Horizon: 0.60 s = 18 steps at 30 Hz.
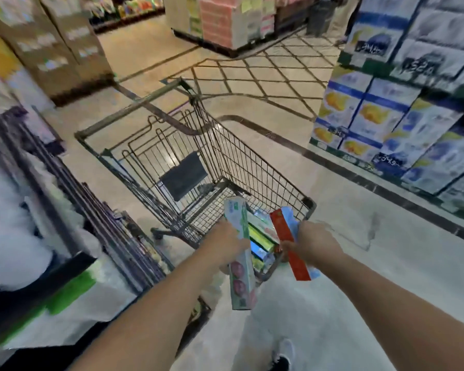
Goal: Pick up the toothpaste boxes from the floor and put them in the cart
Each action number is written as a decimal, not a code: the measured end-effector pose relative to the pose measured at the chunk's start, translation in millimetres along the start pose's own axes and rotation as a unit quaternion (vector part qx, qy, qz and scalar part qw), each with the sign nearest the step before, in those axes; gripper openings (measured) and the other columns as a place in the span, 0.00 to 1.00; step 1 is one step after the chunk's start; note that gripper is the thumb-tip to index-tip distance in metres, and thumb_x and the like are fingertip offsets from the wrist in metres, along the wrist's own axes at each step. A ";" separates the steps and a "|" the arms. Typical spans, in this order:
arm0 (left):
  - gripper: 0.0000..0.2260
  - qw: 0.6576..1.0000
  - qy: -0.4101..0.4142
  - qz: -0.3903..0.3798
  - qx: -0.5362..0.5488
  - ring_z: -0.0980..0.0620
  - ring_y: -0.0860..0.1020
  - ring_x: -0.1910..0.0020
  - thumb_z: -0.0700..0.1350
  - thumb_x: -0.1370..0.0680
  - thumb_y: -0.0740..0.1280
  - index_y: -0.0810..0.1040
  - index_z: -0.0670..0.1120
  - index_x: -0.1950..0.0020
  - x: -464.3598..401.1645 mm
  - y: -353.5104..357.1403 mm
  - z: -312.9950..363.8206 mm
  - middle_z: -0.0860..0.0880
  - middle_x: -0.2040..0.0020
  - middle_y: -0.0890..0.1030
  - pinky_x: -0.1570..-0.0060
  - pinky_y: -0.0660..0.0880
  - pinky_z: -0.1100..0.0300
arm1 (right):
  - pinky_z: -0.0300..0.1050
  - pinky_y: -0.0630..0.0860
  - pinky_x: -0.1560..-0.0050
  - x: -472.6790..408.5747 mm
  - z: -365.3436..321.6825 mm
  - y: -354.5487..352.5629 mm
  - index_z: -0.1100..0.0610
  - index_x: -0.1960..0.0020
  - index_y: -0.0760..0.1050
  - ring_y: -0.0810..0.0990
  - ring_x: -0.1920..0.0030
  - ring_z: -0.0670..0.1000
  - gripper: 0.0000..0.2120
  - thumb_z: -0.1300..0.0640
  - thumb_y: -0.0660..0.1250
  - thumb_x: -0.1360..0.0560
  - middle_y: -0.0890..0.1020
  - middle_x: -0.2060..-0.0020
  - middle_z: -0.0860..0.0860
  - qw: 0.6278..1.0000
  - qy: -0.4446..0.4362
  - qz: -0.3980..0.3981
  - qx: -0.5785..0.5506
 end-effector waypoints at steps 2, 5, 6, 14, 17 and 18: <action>0.30 0.999 -0.026 0.009 0.039 0.45 0.79 0.49 0.55 0.26 0.70 0.62 0.40 0.34 -23.1 -4.5 13.6 0.43 0.45 0.77 0.61 0.79 0.56 | 0.44 0.68 0.62 -27.3 3.7 -13.6 0.55 0.52 0.69 0.75 0.60 0.53 0.18 0.41 0.67 0.25 0.77 0.58 0.52 1.000 -0.026 -0.003 0.010; 0.26 0.994 -0.055 0.022 0.094 0.48 0.81 0.61 0.52 0.25 0.69 0.66 0.36 0.37 -52.7 -9.6 26.0 0.40 0.49 0.80 0.83 0.67 0.57 | 0.43 0.66 0.68 -67.4 5.4 -23.4 0.55 0.56 0.66 0.71 0.67 0.48 0.17 0.42 0.68 0.26 0.74 0.62 0.51 0.999 -0.040 -0.015 -0.010; 0.24 0.992 -0.064 0.031 0.103 0.50 0.80 0.65 0.51 0.25 0.69 0.67 0.37 0.37 -62.0 -12.0 27.7 0.40 0.50 0.81 0.85 0.63 0.60 | 0.43 0.67 0.67 -79.6 3.9 -23.2 0.55 0.55 0.66 0.71 0.67 0.48 0.18 0.42 0.68 0.26 0.73 0.64 0.50 0.999 -0.043 -0.024 -0.007; 0.21 0.977 -0.123 0.041 0.169 0.49 0.83 0.62 0.50 0.25 0.71 0.68 0.40 0.40 -155.2 -15.1 4.1 0.44 0.53 0.81 0.75 0.78 0.61 | 0.45 0.75 0.59 -173.0 -25.7 2.3 0.56 0.51 0.70 0.77 0.60 0.52 0.18 0.42 0.69 0.26 0.77 0.60 0.51 0.993 -0.076 -0.085 -0.009; 0.22 0.970 -0.157 0.034 0.181 0.46 0.83 0.58 0.51 0.25 0.71 0.64 0.42 0.42 -188.3 -2.9 -13.9 0.44 0.50 0.78 0.63 0.83 0.51 | 0.44 0.72 0.61 -202.8 -34.9 20.2 0.55 0.52 0.67 0.75 0.60 0.53 0.14 0.46 0.67 0.25 0.74 0.60 0.51 0.992 -0.084 -0.089 -0.003; 0.23 0.970 -0.164 0.032 0.177 0.45 0.82 0.57 0.52 0.26 0.71 0.63 0.41 0.42 -198.1 1.5 -19.1 0.45 0.50 0.78 0.62 0.83 0.52 | 0.44 0.70 0.62 -211.0 -37.1 28.1 0.55 0.53 0.66 0.75 0.60 0.53 0.13 0.48 0.67 0.25 0.73 0.60 0.51 0.992 -0.081 -0.095 -0.004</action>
Point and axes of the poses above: each hand's wrist, its own x-axis away from the middle knuckle, its own y-axis out of the palm, z = x × y, the point moved 7 cm from there along -x, towards the middle knuckle
